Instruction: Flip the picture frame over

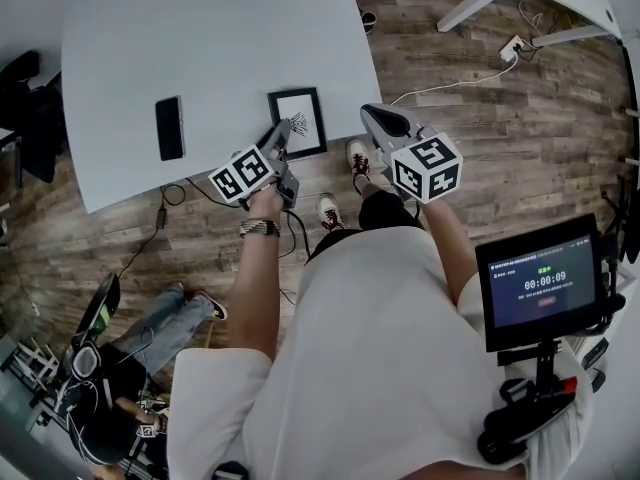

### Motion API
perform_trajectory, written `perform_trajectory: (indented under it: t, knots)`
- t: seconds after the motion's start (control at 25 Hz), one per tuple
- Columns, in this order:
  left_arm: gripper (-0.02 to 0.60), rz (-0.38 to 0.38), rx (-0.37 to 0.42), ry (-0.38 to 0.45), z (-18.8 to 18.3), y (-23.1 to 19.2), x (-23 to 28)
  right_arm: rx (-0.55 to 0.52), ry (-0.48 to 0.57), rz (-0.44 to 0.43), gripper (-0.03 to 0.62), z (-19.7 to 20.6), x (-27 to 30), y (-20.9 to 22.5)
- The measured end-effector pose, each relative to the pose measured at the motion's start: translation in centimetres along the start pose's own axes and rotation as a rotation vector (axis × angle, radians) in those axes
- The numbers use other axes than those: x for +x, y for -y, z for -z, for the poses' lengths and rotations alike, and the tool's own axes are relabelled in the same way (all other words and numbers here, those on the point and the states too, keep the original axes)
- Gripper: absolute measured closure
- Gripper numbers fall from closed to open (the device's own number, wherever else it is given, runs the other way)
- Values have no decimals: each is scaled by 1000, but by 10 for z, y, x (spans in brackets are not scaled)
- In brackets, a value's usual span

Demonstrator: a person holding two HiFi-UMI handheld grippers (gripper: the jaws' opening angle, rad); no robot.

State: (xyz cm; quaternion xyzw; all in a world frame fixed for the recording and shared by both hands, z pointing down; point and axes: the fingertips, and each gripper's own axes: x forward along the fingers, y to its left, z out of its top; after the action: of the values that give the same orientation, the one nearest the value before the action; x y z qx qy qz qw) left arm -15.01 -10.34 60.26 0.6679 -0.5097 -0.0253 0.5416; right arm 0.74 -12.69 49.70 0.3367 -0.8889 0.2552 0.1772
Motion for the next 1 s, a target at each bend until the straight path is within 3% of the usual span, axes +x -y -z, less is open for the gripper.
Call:
perform_trajectory:
  t: [1.0]
  knots:
    - [448,-169,90,12,6,-30,7,11,-25,11,592,8,0,6]
